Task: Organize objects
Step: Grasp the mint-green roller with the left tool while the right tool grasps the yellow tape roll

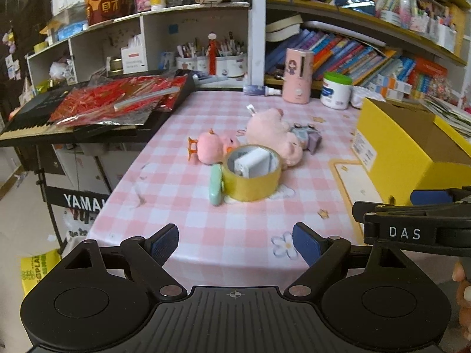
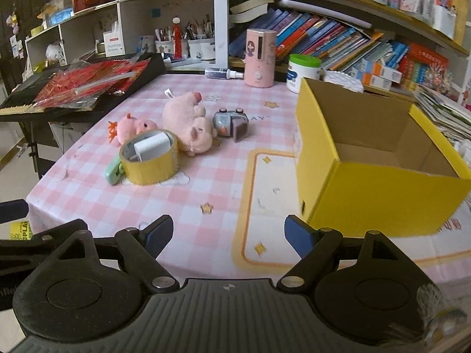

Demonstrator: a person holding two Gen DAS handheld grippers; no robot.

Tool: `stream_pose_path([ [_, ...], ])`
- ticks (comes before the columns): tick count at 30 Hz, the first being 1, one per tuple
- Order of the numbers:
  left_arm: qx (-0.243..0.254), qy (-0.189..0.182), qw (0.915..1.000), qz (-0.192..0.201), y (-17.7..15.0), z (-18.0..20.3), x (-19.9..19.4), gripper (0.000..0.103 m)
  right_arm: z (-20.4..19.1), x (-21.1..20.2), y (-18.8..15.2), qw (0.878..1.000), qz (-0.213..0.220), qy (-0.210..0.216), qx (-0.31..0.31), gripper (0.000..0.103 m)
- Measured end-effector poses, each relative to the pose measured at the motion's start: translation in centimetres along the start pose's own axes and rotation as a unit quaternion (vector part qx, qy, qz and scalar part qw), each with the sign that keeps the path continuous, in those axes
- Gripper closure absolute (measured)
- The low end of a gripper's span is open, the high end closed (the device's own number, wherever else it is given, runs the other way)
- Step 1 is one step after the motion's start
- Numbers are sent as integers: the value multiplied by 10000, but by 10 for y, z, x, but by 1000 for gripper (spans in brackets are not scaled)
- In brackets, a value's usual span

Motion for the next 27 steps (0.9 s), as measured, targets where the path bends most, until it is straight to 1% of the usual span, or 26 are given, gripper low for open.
stream_pose_path([
  [9,-165,268,9994,-143,22,-1,42,16,3,47,42,9992,19,328,-229,21],
  [13,-143,428,9987,-218,29,-1,59,18,2,67,56,9983,-14,480,-340,22],
  [14,-128,511,9983,-239,31,-1,63,21,2,72,59,9980,-27,519,-359,22],
  [15,-115,569,9979,-271,32,-2,67,28,3,76,61,9978,-41,556,-367,22],
  [16,-106,626,9974,-326,33,-2,72,34,2,80,64,9975,-56,601,-377,22],
  [21,-86,766,9952,-602,36,-7,99,44,0,99,75,9946,-139,908,-478,22],
  [23,-79,769,9947,-675,36,-8,108,52,-2,105,79,9934,-134,1006,-534,22],
  [27,-57,774,9940,-776,40,-7,125,57,-3,114,85,9915,-146,1139,-605,22],
])
Point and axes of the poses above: each gripper's, at about its wrist camera, not at the fingertips, and x roughly the way its jaws point, z to its right, y to its top, the point moved 3 cm from there along x, roughly the way its jaws point, and after that the axes turned 6 degrees about -x, right-handed, at the moved point
